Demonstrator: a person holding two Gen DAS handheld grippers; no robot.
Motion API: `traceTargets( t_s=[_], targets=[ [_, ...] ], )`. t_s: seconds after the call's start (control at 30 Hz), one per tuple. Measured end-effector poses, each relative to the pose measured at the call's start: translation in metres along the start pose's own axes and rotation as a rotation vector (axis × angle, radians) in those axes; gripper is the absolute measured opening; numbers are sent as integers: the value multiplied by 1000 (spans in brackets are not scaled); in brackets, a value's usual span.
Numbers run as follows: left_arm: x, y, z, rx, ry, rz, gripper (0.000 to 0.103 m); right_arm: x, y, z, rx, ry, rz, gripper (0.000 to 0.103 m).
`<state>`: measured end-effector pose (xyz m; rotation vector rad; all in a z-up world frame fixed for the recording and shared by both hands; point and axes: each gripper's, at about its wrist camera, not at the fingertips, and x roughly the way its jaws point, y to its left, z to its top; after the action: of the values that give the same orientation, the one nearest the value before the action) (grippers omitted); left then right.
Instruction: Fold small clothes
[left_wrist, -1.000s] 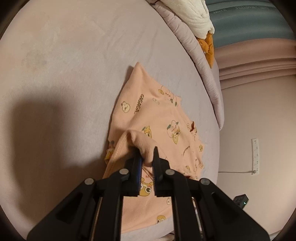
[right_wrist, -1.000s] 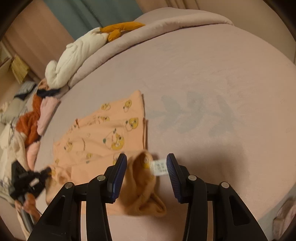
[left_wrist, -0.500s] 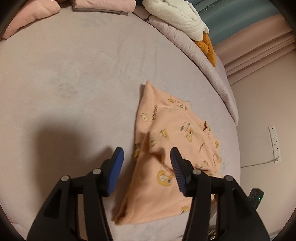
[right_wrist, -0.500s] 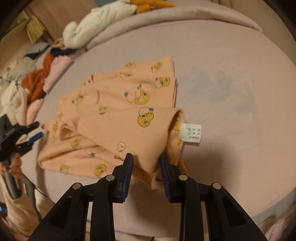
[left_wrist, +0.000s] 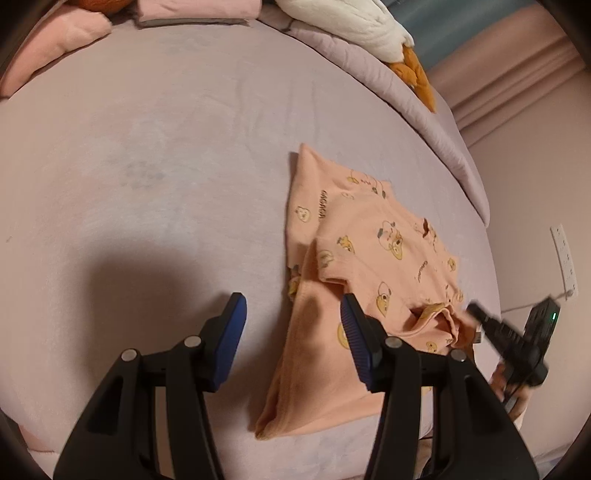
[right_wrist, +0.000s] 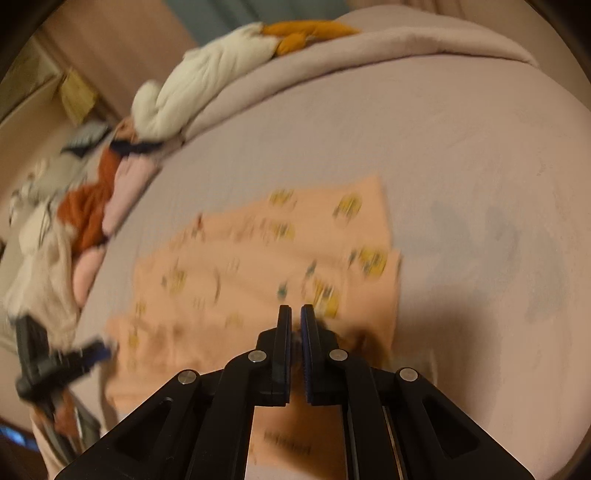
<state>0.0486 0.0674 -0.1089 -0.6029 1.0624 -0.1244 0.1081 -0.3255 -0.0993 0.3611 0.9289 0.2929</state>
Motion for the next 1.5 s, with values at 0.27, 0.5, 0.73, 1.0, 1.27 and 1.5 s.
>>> traceTargets(
  t_s=[0.27, 0.5, 0.73, 1.0, 1.27, 1.5],
  targets=[
    [18, -14, 6, 43, 21, 1, 53, -18, -27, 14, 108, -122, -24, 7],
    [15, -13, 8, 50, -1, 25, 51, -38, -43, 12, 101, -137, -109, 27],
    [4, 0, -3, 64, 8, 84, 40, -34, -21, -19, -175, -13, -209, 60],
    [7, 8, -6, 49, 24, 95, 40, -2, 8, -31, -360, 83, -240, 60],
    [25, -19, 10, 92, 6, 88, 43, 26, 1, 3, -250, 45, -164, 45],
    [39, -29, 15, 123, 20, 96, 43, 25, -9, 4, -127, 41, -96, 7]
  ],
)
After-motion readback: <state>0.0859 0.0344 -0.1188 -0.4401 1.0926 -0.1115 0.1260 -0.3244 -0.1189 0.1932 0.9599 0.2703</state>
